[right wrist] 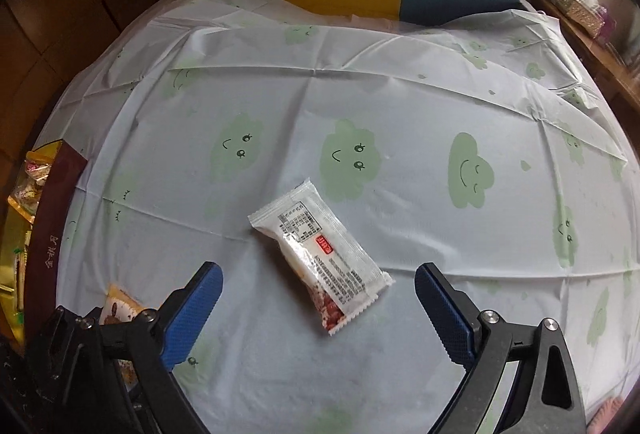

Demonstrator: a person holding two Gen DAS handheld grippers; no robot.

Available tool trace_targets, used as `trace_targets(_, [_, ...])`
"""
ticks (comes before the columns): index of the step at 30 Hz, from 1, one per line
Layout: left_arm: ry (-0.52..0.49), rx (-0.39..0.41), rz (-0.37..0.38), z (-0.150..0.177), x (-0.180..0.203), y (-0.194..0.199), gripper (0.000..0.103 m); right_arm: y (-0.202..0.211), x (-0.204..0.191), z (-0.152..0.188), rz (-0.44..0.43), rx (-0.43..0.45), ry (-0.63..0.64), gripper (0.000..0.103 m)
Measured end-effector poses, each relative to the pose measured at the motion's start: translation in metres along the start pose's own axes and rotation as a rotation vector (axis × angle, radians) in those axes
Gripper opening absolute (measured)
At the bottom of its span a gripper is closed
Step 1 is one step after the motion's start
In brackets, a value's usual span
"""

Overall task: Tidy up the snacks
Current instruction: 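Hold the pastry bag in the left tool while the right tool grasps the white bar, then carry the pastry bag into the gold tray and open the left tool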

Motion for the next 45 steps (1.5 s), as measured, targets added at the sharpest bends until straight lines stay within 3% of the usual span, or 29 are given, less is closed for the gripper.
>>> trace_targets(5, [0.001,0.0,0.002,0.0,0.0,0.0,0.062,-0.024,-0.001,-0.004,0.027,-0.03,0.037,0.094])
trace_targets(6, [0.002,0.0,0.002,0.0,0.0,0.0,0.062,-0.025,-0.003,-0.003,0.018,-0.041,0.046,0.086])
trace_targets(7, [0.003,0.0,0.004,0.0,0.0,0.0,0.062,-0.026,-0.006,0.0,0.012,-0.056,0.062,0.065])
trace_targets(9, [0.005,0.0,0.005,0.0,0.0,-0.001,0.062,-0.02,-0.013,0.004,0.008,-0.049,0.08,0.043])
trace_targets(10, [0.005,0.001,0.005,0.0,0.0,-0.001,0.062,-0.017,-0.016,0.006,0.014,-0.056,0.082,0.04])
trace_targets(14, [0.007,0.002,0.007,0.0,0.001,-0.001,0.062,-0.006,-0.029,0.028,0.02,-0.113,0.08,0.038])
trace_targets(18, [0.012,0.003,0.012,0.0,-0.001,-0.001,0.062,0.003,-0.043,0.057,-0.042,-0.153,0.035,0.039])
trace_targets(22, [0.012,0.004,0.012,0.0,-0.001,0.0,0.062,0.006,-0.046,0.071,-0.06,-0.115,0.021,0.042])
trace_targets(24, [0.011,0.004,0.011,0.0,-0.001,0.0,0.062,0.006,-0.046,0.073,-0.076,-0.116,0.03,0.045])
trace_targets(26, [0.01,0.004,0.01,0.0,-0.001,0.0,0.062,0.005,-0.044,0.077,-0.107,-0.111,0.031,0.054])
trace_targets(30, [0.01,0.005,0.009,0.001,-0.001,0.001,0.061,0.005,-0.05,0.078,-0.083,-0.106,0.061,0.059])
trace_targets(31, [0.01,0.005,0.009,0.001,-0.001,0.0,0.061,0.007,-0.049,0.078,-0.077,-0.104,0.05,0.057])
trace_targets(33, [0.014,0.006,0.011,0.001,-0.001,0.001,0.061,0.01,-0.046,0.075,-0.081,-0.091,0.039,0.038])
trace_targets(34, [0.018,0.007,0.014,0.001,-0.001,0.001,0.061,0.011,-0.045,0.071,-0.095,-0.083,0.03,0.037])
trace_targets(38, [0.039,0.003,0.029,0.001,-0.006,0.003,0.06,0.007,-0.045,0.069,-0.066,-0.079,0.065,0.036])
trace_targets(40, [0.053,0.002,0.035,0.001,-0.008,0.004,0.06,0.005,-0.05,0.071,-0.06,-0.083,0.094,0.04])
trace_targets(45, [0.046,-0.003,0.01,0.005,-0.007,0.009,0.06,0.001,-0.048,0.065,-0.048,-0.085,0.104,0.04])
Point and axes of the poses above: each gripper's, at about its wrist camera, not at the fingertips, and y roughly against the way its jaws point, x to its right, z to its underside, the point moved 5 cm from there along -y, roughly the way its jaws point, and after that the axes turned 6 degrees about y, right-handed, at the moved point
